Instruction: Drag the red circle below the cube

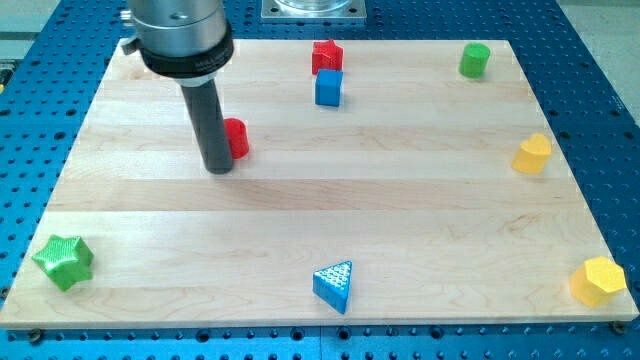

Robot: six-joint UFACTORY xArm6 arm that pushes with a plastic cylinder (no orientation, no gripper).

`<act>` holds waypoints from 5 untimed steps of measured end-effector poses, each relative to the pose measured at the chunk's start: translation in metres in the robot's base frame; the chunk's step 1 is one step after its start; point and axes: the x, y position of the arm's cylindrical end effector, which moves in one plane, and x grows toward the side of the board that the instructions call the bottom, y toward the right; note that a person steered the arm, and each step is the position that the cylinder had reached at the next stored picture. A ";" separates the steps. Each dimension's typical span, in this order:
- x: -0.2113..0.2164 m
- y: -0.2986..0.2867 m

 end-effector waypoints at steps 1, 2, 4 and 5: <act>0.000 0.000; -0.011 -0.011; -0.021 -0.023; -0.038 0.027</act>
